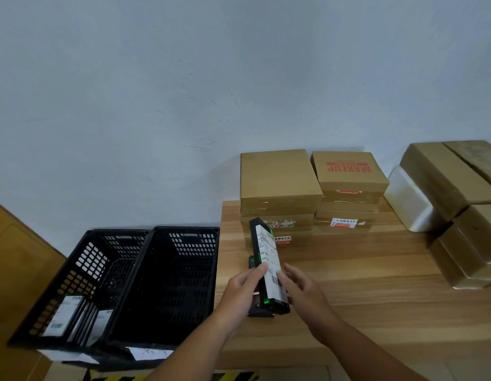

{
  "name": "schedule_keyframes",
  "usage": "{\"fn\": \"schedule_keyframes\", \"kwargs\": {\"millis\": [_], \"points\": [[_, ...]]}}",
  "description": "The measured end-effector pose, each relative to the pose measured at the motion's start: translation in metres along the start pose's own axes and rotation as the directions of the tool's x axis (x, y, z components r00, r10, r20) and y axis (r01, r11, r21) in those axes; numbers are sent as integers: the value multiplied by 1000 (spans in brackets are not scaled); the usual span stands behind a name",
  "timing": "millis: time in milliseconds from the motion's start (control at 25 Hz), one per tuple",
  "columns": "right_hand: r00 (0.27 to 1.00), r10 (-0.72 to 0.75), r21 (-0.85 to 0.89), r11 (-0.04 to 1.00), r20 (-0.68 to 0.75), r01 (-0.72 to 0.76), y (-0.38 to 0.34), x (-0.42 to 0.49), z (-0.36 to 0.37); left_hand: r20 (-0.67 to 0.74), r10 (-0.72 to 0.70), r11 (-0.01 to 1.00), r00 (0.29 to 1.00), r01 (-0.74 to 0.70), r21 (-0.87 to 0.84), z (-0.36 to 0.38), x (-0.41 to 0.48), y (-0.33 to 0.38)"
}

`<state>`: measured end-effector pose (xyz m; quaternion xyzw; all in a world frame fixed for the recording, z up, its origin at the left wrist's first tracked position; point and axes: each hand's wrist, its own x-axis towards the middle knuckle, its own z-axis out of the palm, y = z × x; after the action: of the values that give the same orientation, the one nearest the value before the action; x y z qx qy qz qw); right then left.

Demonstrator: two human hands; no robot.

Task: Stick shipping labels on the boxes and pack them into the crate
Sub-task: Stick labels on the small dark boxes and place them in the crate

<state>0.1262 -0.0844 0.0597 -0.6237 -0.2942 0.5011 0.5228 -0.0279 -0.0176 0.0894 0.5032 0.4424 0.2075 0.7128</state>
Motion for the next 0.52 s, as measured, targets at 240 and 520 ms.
{"fn": "schedule_keyframes", "kwargs": {"millis": [240,520], "points": [[997,70,201,977,31,-75,12,10,18,-125,88,990,988,-74,118,-26,-13,-11],[996,90,139,986,6,-90,32,22,109,-376,126,960,918,-17,281,-139,-51,-38]]}}
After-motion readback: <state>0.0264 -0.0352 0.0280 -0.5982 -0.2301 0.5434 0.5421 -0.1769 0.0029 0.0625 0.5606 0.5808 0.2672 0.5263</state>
